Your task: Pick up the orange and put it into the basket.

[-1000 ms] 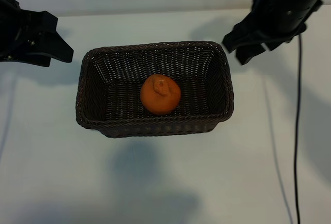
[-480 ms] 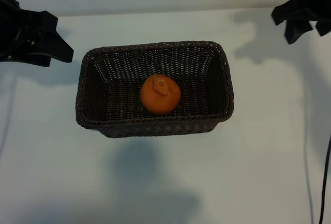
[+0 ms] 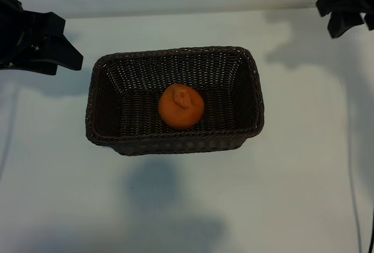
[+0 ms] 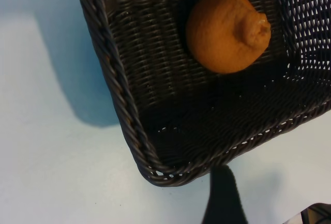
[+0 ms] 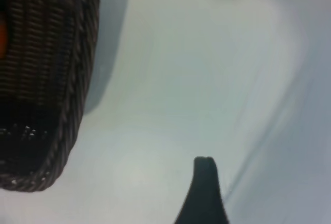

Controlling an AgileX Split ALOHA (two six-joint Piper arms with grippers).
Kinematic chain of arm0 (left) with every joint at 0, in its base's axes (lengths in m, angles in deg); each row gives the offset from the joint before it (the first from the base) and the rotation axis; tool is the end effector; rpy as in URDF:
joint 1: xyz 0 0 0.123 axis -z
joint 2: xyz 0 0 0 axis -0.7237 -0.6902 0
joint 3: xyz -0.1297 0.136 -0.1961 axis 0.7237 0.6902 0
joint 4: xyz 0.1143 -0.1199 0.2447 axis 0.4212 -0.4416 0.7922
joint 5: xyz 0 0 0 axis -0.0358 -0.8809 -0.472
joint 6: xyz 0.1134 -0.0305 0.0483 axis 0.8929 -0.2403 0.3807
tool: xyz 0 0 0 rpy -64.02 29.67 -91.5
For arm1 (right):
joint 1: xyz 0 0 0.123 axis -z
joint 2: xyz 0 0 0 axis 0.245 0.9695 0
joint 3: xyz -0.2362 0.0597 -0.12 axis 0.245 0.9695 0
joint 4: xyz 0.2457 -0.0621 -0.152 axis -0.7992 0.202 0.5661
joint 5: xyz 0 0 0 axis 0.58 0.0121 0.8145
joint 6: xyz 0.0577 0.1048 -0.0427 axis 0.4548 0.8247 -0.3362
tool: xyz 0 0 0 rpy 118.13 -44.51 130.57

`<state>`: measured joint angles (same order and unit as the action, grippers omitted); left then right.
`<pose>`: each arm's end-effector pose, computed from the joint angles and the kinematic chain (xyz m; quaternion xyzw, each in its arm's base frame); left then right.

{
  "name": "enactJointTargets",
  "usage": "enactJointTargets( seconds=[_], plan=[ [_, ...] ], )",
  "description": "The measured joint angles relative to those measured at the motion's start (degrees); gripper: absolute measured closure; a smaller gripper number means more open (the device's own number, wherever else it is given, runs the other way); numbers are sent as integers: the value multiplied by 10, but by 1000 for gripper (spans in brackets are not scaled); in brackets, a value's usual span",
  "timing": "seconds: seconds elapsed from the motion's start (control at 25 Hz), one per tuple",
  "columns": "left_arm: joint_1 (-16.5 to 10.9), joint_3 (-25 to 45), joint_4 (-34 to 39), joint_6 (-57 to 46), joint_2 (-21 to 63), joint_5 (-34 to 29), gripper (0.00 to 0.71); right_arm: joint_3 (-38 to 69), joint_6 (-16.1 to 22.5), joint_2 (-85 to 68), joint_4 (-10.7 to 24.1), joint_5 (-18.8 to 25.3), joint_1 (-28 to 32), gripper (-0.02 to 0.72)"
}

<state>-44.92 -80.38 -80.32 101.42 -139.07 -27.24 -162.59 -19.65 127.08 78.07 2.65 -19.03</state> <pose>0.3481 -0.0660 0.2743 0.0536 0.9556 -0.2301 0.1761 0.3896 0.0394 0.2949 -0.0515 0.9813 0.0316 0.1828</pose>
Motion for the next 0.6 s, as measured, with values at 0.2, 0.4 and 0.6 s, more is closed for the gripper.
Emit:
enactJointTargets(
  seconds=[0.2,0.4,0.6],
  plan=[
    [0,0,-1,0,0,0,185,0,-1,-36,-3,1,0,144],
    [0,0,-1,0,0,-3,185,1,-1,-54,-11,1,0,148],
    [0,0,-1,1,0,-6,185,20,-3,-64,-12,1,0,179]
  ],
)
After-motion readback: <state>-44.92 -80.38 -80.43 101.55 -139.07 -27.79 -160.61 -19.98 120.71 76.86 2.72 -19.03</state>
